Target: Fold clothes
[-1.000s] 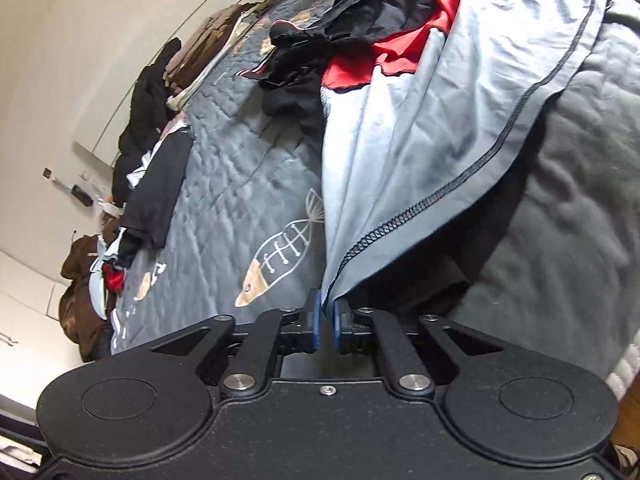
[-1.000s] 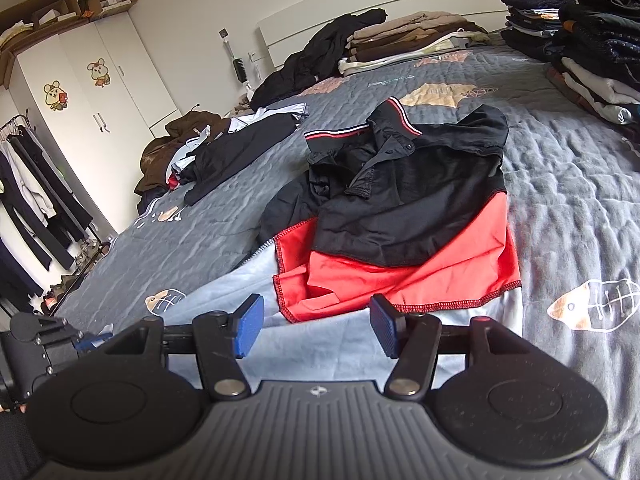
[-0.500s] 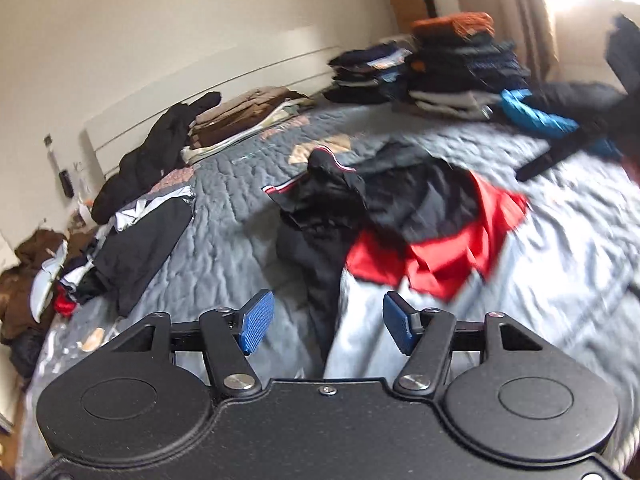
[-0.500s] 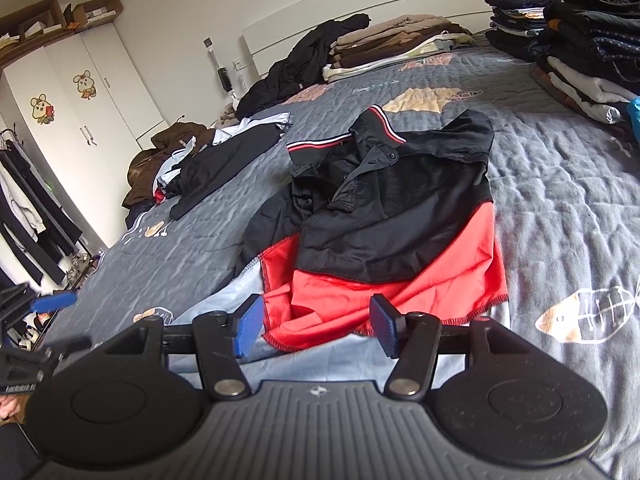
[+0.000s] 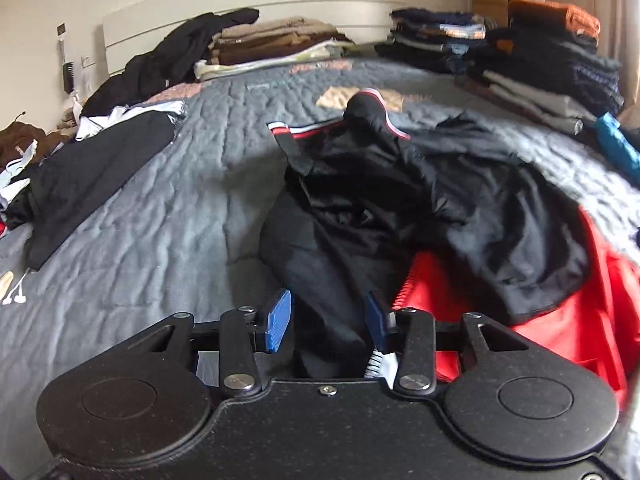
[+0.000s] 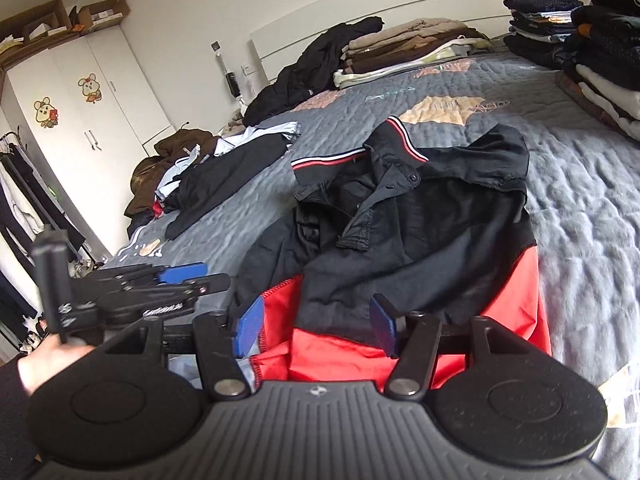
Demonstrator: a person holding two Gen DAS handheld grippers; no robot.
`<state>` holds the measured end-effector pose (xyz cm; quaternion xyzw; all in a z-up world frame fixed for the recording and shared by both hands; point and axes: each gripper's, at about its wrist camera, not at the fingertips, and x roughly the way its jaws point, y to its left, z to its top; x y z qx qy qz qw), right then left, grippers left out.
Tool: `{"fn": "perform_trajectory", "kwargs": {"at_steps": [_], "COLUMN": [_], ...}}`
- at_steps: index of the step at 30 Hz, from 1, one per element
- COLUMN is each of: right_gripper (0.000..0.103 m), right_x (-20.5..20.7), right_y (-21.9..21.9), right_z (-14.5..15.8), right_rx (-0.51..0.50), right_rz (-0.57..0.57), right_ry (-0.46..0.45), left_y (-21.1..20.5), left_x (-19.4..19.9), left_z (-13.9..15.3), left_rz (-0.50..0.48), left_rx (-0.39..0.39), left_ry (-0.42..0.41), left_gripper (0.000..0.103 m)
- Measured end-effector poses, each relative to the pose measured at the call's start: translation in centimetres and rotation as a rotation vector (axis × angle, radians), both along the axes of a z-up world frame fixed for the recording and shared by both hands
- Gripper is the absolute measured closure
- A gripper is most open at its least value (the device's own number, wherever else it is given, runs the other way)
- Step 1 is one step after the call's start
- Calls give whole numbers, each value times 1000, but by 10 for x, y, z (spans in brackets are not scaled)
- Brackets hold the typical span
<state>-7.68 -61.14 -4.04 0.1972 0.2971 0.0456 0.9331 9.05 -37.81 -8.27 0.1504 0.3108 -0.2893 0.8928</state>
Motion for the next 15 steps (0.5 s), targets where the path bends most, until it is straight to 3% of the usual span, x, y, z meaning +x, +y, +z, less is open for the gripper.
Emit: {"fn": "perform_trajectory", "kwargs": {"at_steps": [2,9,10,11,15], "right_gripper": [45,45,45,45,45], "right_x": [1,4,5,5,9], "right_y": [-2,-7,-7,-6,-7], "right_z": [-5,-7,-6,-6,-4], "right_rx": [-7,20,25,29,55], "right_rz": [2,-5,-3,-1,-2], "right_ry": [8,4,1,-1,-8], "left_y": [-7,-21,-22,-18,-2], "left_x": [11,35,36,40,55], "left_z": [-8,-23,-23,-17,9], "left_rz": [0,-10,-17,-6,37], "left_rx": [41,68,72,61,18], "left_ry": [10,92,94,83,36], "left_gripper": [61,62,72,96,101]}}
